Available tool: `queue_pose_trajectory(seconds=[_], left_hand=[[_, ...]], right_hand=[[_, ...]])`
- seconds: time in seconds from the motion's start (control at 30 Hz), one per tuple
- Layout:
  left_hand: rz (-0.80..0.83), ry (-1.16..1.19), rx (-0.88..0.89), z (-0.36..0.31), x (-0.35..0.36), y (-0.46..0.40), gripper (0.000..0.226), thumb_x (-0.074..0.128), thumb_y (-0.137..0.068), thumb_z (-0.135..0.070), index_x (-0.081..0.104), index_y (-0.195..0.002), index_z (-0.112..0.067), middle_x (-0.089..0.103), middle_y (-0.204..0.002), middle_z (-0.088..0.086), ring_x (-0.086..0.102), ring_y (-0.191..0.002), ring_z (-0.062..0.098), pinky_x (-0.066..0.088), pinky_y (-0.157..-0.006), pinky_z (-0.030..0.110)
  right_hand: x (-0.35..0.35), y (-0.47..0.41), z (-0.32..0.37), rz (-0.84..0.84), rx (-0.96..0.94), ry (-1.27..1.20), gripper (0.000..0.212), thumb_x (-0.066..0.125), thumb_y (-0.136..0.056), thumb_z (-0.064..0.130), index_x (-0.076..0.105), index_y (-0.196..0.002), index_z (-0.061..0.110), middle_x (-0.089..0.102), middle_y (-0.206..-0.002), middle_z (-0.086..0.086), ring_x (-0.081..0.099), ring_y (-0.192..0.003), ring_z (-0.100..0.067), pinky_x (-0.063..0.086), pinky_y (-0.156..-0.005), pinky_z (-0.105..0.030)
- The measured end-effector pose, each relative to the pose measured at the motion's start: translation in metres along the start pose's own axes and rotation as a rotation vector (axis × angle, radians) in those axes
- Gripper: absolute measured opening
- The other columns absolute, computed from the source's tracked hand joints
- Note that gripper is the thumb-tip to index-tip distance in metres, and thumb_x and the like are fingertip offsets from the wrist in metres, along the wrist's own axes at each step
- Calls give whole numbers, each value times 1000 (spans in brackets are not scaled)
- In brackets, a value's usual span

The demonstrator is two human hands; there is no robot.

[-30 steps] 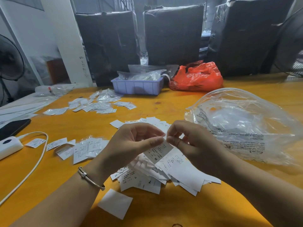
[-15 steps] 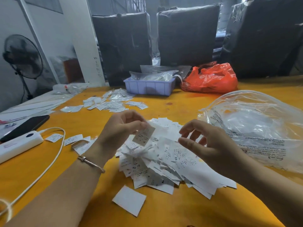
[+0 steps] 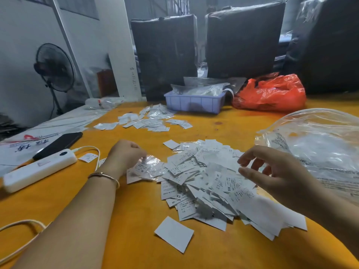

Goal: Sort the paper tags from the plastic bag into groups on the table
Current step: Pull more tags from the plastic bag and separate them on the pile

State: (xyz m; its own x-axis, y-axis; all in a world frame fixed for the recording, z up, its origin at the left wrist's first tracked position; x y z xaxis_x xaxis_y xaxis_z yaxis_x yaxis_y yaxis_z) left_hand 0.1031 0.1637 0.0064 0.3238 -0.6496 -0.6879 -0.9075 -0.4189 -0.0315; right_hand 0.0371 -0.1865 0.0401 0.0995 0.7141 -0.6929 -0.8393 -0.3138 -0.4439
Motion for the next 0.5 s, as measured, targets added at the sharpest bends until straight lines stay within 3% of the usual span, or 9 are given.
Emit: queue_pose_trajectory(seconds=[0.07, 0.17, 0.27, 0.33, 0.4, 0.5], left_hand=[[-84, -78, 60, -3, -5, 0, 9, 69, -83, -15, 73, -76, -17, 69, -84, 1, 57, -72, 21, 44, -60, 27], [-205, -186, 197, -18, -9, 6, 8, 63, -88, -23, 71, -89, -23, 67, -92, -2, 58, -83, 21, 42, -64, 29], [-289, -211, 404, -47, -4, 24, 8, 63, -89, -23, 69, -92, -26, 62, -94, -4, 56, -82, 16, 39, -61, 27], [-224, -111, 534, -69, 9, 41, 8, 65, -88, -20, 68, -90, -28, 62, -93, -8, 57, -81, 9, 40, -60, 24], [-83, -44, 661, -87, 30, 61, 10, 69, -88, -18, 69, -92, -28, 63, -93, -13, 59, -85, 3, 43, -62, 21], [83, -70, 832, -104, 57, 88, 11, 72, -88, -22, 70, -97, -28, 63, -97, -18, 59, -93, 1, 51, -67, 23]], right_hand=[[-7, -2, 1, -39, 7, 61, 8, 71, -84, 20, 66, -86, 26, 63, -78, 14, 60, -70, -7, 51, -59, -30], [-38, -4, -2, -207, 23, 276, 13, 69, -81, 5, 66, -75, 16, 63, -68, 3, 58, -62, -18, 52, -55, -41], [-79, -1, -20, -360, 173, 534, 15, 64, -79, 6, 63, -67, 15, 61, -62, -4, 53, -58, -29, 42, -49, -31], [-90, -1, -42, -319, 325, 674, 13, 61, -80, 8, 64, -70, 15, 60, -67, -4, 52, -62, -28, 33, -49, -26], [-89, -1, -68, -184, 466, 777, 6, 61, -83, 16, 66, -83, 16, 64, -84, -5, 55, -77, -28, 39, -56, -29], [-81, 1, -90, -28, 570, 792, 36, 63, -87, 46, 63, -106, 15, 61, -110, -5, 55, -103, -27, 48, -73, -34]])
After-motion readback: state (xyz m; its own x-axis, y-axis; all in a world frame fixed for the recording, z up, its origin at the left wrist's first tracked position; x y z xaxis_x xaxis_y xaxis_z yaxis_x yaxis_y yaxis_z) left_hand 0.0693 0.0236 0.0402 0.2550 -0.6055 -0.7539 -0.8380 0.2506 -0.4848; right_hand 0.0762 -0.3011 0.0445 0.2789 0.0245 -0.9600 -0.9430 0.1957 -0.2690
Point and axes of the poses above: each hand's wrist, its own y-axis away from the middle knuckle, its own x-axis out of the palm, z = x × y, the point moved 8 cm from there along -y, towards the middle knuckle
